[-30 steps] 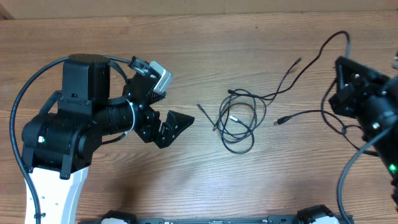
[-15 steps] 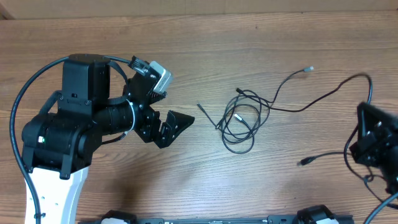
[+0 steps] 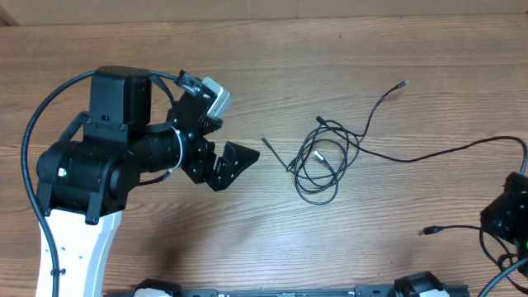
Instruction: Untangle cables
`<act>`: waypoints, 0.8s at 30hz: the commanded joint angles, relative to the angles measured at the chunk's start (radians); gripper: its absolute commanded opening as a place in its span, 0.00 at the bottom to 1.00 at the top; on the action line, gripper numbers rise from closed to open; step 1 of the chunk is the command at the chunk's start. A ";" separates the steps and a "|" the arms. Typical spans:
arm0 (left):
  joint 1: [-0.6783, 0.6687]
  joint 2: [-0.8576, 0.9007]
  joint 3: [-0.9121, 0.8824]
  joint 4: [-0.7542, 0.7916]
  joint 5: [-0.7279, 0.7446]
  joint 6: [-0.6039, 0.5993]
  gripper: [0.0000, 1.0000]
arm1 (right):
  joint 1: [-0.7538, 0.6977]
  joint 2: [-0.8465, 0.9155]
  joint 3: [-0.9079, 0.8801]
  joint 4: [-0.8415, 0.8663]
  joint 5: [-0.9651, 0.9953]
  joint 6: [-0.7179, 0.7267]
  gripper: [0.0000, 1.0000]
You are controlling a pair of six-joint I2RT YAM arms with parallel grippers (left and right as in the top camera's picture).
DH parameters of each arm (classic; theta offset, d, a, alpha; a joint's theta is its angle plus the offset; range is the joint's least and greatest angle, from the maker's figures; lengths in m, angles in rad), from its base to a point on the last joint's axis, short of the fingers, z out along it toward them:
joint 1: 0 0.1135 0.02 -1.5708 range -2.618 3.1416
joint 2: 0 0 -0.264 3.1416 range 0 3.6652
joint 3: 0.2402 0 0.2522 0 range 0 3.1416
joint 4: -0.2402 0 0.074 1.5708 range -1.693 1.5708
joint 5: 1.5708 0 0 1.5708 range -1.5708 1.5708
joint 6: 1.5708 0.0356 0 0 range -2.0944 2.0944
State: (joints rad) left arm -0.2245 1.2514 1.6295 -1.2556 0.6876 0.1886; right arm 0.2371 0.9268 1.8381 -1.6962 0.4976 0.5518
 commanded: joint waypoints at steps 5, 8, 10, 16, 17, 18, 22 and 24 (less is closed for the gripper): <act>-0.098 0.010 0.010 0.042 0.009 0.001 1.00 | 0.003 -0.001 0.010 0.162 0.137 0.103 0.03; -0.148 0.036 0.010 0.054 -0.080 0.013 1.00 | 0.003 -0.001 0.010 0.222 0.113 0.103 0.04; -0.178 0.065 0.010 0.055 -0.142 0.013 1.00 | 0.003 -0.001 0.010 0.237 0.102 0.103 0.04; -0.293 0.278 0.010 0.122 -0.352 -0.031 1.00 | 0.003 -0.001 0.010 0.230 0.090 0.103 0.04; -0.310 0.324 0.010 0.149 -0.354 -0.032 1.00 | 0.003 -0.001 0.010 0.230 0.077 0.103 0.04; -0.323 0.357 0.010 0.166 -0.355 -0.032 1.00 | 0.003 -0.001 0.010 0.230 0.072 0.103 0.04; -0.367 0.495 0.010 0.235 -0.355 -0.067 1.00 | 0.003 -0.001 0.010 0.229 0.056 0.103 0.04; -0.386 0.558 0.010 0.266 -0.354 -0.080 1.00 | 0.003 -0.001 0.010 0.229 0.050 0.103 0.04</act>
State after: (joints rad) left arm -0.5842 1.7344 1.6306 -1.0134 0.3500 0.1482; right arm 0.2375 0.9268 1.8385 -1.4708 0.5552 0.6514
